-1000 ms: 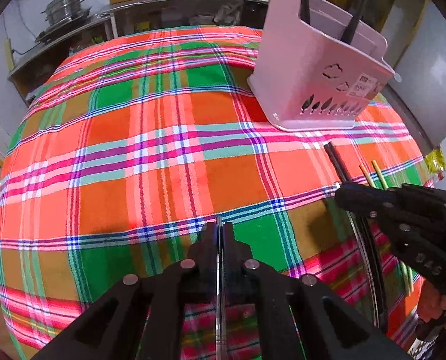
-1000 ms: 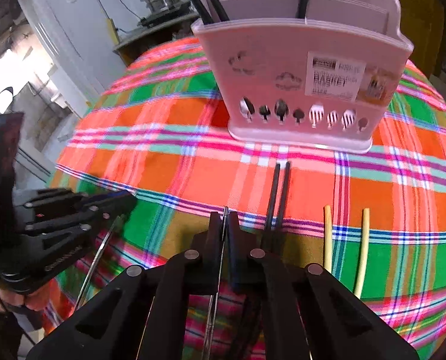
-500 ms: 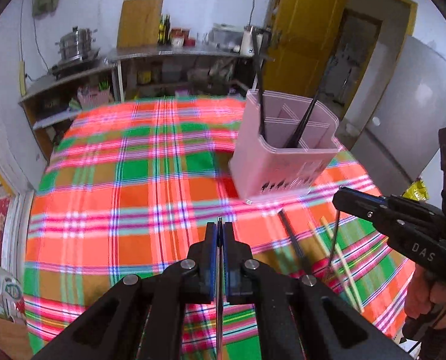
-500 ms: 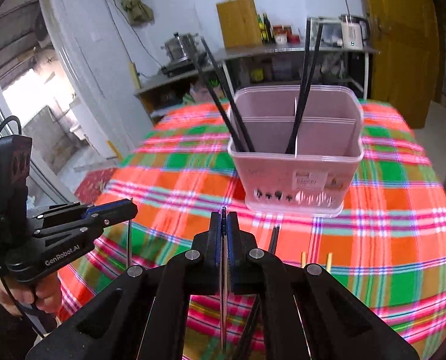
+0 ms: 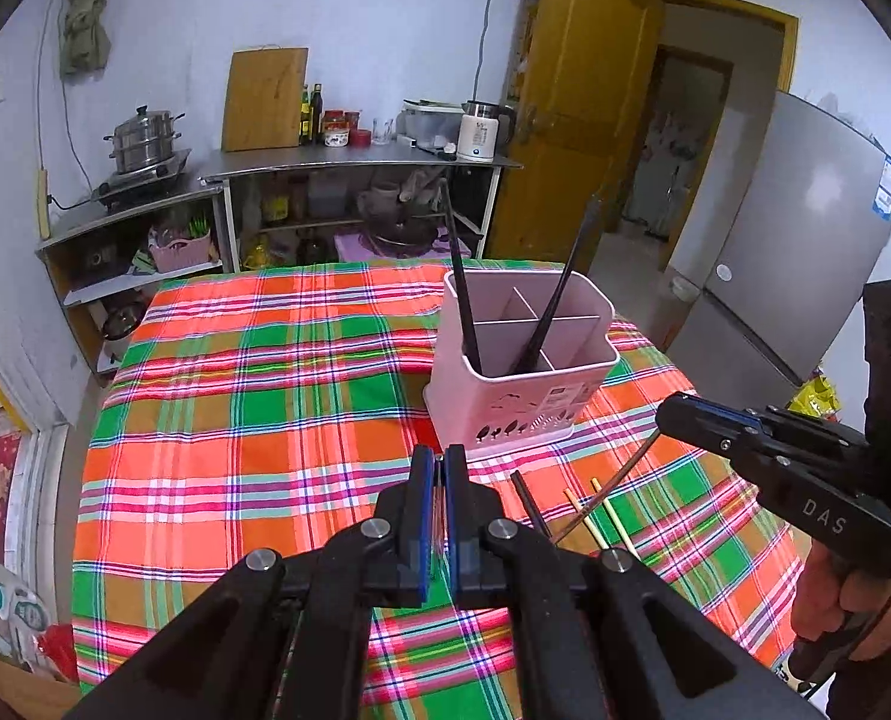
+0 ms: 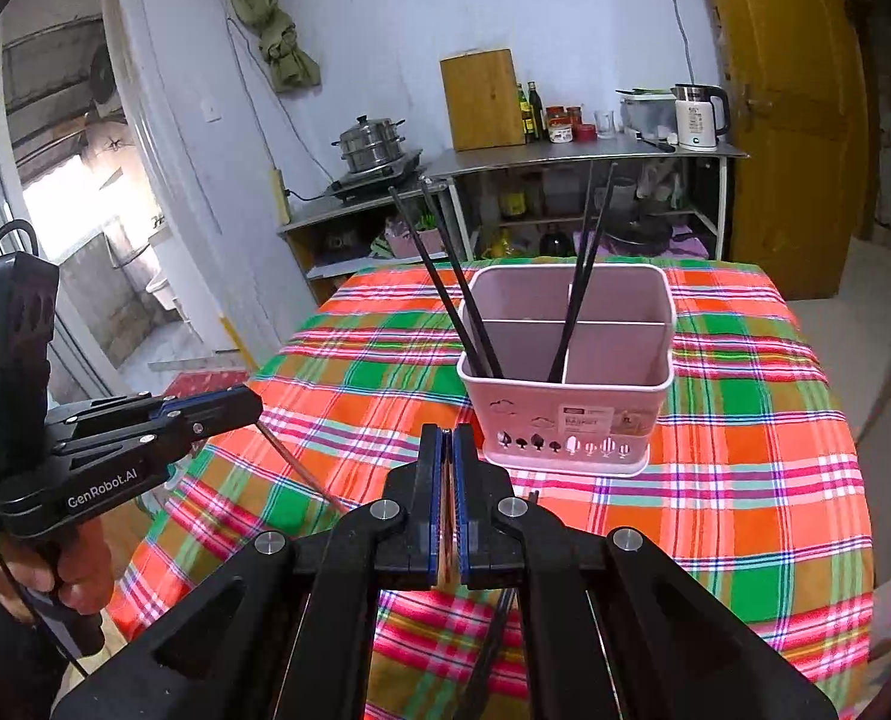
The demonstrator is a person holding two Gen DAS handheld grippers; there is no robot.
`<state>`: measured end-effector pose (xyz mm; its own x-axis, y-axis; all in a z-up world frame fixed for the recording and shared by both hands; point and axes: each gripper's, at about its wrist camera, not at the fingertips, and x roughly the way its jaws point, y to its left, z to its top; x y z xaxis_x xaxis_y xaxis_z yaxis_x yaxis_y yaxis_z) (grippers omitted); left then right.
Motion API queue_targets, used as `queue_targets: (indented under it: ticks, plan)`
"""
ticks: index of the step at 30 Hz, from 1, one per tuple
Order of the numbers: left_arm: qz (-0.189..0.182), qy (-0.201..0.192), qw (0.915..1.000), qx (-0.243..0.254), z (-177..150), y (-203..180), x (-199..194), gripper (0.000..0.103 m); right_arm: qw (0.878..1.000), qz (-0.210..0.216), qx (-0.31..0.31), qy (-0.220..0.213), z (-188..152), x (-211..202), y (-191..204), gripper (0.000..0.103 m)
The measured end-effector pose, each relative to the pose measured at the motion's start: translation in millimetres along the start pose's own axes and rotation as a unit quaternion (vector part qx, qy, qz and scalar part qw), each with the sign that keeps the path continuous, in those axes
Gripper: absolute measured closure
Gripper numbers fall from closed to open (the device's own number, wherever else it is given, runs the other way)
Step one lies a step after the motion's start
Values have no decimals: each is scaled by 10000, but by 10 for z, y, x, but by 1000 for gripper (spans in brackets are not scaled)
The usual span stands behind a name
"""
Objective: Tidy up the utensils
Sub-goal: 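Lift the held chopsticks with both grippers up over the pink basket, then lower the chopsticks into the basket and open both grippers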
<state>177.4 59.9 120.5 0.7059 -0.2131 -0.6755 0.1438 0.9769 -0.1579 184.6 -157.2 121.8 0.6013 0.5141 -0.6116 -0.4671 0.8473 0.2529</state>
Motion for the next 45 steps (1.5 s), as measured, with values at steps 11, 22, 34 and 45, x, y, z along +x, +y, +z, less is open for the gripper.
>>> queue_targets:
  ticks: [11,22,34,45]
  plan:
    - [-241,27,9996,-132,-20,-100,-25,100,9999,-70,12,-153,24,-175,-61,100]
    - [-544,-161,9978,-347,407,-161,-23,100,9987,-250,-20,-439,266,-330,-148,100]
    - [-616,-694,9954,-220,1239,-339,-145,100,9940,-334,-52,-1040,901,-482,-224,100]
    - [-557,-607,9963,-245,1455,-268,249,100,9931,-359,50,-1113,1118,-197,-372,100]
